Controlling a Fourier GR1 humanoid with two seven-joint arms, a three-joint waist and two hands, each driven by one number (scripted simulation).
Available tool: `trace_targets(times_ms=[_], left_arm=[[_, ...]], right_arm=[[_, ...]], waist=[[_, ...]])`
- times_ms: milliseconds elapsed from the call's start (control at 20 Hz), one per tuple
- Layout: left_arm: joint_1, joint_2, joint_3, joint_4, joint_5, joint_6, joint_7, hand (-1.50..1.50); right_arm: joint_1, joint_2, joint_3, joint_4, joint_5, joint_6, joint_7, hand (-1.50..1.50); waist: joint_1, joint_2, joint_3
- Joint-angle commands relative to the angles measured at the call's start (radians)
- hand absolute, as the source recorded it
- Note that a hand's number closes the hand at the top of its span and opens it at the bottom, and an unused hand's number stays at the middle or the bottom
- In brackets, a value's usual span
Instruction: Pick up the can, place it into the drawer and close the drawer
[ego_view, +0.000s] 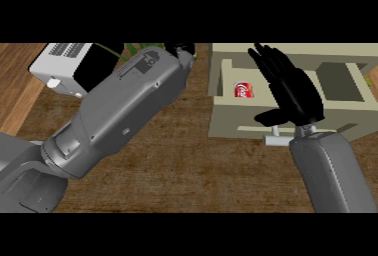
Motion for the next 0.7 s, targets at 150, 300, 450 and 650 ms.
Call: trace_targets(times_ms=[150, 300, 450, 650], left_arm=[[0.067, 0.128, 0.030, -0.084, -0.025, -0.037, 0.061, -1.50], [0.107, 0.117, 0.006, -0.167, -0.065, 0.029, 0.066, -1.50], [0.129, 0.165, 0.006, -0.225, -0.065, -0.001, 0.114, -1.50], [0.118, 0.194, 0.015, -0.252, -0.078, 0.015, 0.150, -1.50]], right_arm=[[-0.109, 0.039, -0.024, 0.357, 0.099, -0.224, -0.028, -1.50], [-0.146, 0.012, -0.053, 0.499, 0.115, -0.306, -0.075, -1.50], [-0.193, 0.026, -0.060, 0.613, 0.171, -0.394, -0.040, -1.50], [-0.248, 0.029, -0.096, 0.745, 0.187, -0.505, -0.045, -1.50]], waist=[[-0.002, 0.004, 0.001], [-0.003, 0.003, 0.001], [0.005, 0.003, 0.001], [0.012, 0.009, 0.001]])
